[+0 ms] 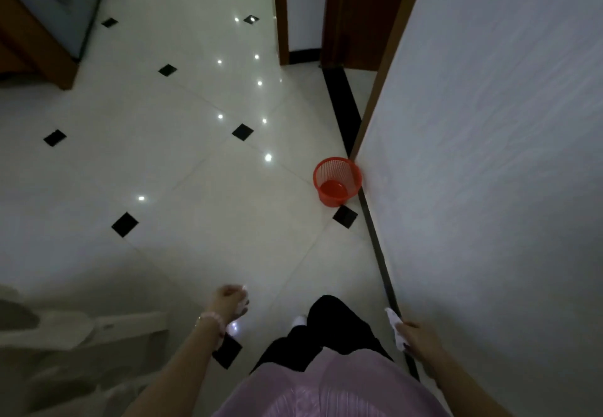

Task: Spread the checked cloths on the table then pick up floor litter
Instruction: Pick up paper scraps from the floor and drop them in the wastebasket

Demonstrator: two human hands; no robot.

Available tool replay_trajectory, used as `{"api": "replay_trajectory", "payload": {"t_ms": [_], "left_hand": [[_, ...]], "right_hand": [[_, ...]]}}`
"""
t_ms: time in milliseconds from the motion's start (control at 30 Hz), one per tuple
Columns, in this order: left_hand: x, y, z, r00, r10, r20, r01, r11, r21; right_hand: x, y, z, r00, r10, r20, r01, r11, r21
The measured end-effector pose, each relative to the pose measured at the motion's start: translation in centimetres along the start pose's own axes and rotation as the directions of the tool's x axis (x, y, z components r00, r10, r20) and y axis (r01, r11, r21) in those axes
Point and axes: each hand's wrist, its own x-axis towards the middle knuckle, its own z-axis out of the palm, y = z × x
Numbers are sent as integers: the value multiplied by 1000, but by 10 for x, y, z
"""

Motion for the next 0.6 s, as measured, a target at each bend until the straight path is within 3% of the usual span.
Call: {"api": "replay_trajectory", "payload": {"t_ms": [133, 267, 433, 600], "left_hand": [[55, 93, 41, 996, 85, 21, -85, 996, -15], [105, 143, 67, 999, 33, 13, -33, 999, 41], [158, 201, 96, 998, -53, 37, 42, 969, 243], [231, 287, 173, 976, 20, 215, -122, 873, 472]], "right_hand": [[40, -42, -1, 996, 71, -59, -64, 991, 122], [91, -111, -1, 992, 106, -65, -93, 981, 170], [162, -223, 0, 996, 39, -76, -27, 988, 153], [233, -331, 14, 994, 27, -109, 7, 953, 302]]}}
